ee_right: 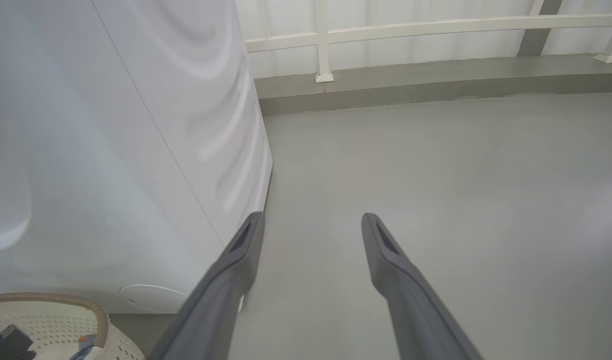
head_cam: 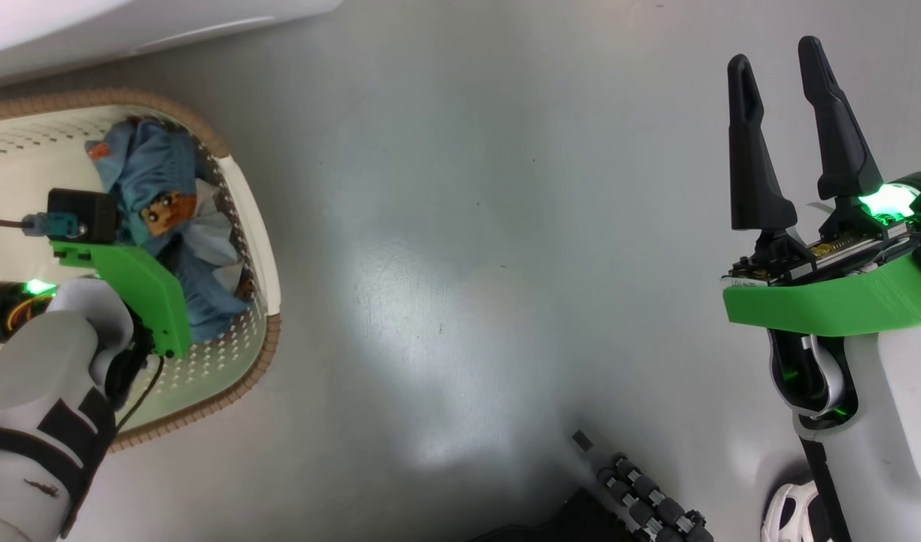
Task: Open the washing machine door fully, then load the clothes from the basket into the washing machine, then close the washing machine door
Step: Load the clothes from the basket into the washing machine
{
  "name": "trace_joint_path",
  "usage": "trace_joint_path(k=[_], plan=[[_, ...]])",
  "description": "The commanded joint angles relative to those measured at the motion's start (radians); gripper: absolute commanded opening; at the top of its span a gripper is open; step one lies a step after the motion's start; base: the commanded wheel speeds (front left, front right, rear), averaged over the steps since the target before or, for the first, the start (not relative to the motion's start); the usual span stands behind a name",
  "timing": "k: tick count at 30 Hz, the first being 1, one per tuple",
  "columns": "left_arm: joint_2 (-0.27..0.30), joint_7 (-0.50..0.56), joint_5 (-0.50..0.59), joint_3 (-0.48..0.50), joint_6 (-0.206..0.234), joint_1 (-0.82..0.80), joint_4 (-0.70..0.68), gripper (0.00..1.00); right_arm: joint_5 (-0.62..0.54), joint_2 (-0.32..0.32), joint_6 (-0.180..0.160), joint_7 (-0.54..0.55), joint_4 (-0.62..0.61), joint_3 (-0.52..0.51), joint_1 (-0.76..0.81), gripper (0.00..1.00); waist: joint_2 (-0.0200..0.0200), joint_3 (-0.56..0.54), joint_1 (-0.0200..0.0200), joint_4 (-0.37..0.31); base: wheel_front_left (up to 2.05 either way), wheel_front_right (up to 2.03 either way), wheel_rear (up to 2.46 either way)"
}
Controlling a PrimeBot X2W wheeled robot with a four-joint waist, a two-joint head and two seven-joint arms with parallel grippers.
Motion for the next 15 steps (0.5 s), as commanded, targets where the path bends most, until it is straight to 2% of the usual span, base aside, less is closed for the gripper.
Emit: trace_joint_path(k=[1, 7, 15], plan=[[0.016, -0.016, -0.013, 0.009, 0.0, 0.003, -0.001, 0.0, -0.014, -0.012, 0.006, -0.005, -0.023, 0.008, 0.036, 1.0, 0.0, -0.006, 0.0, 0.005, 0.0, 0.0, 0.0], [0.001, -0.066, -0.054, -0.011, 0.0, 0.021, -0.005, 0.0, -0.017, -0.012, 0.006, -0.005, -0.019, 0.0, 0.034, 1.0, 0.0, -0.049, 0.0, 0.026, 0.0, 0.0, 0.0], [-0.009, -0.191, -0.123, -0.007, 0.0, 0.092, -0.01, 0.0, -0.012, -0.023, 0.006, -0.005, 0.002, -0.007, 0.046, 1.0, 0.0, -0.16, 0.0, 0.077, 0.0, 0.0, 0.0]])
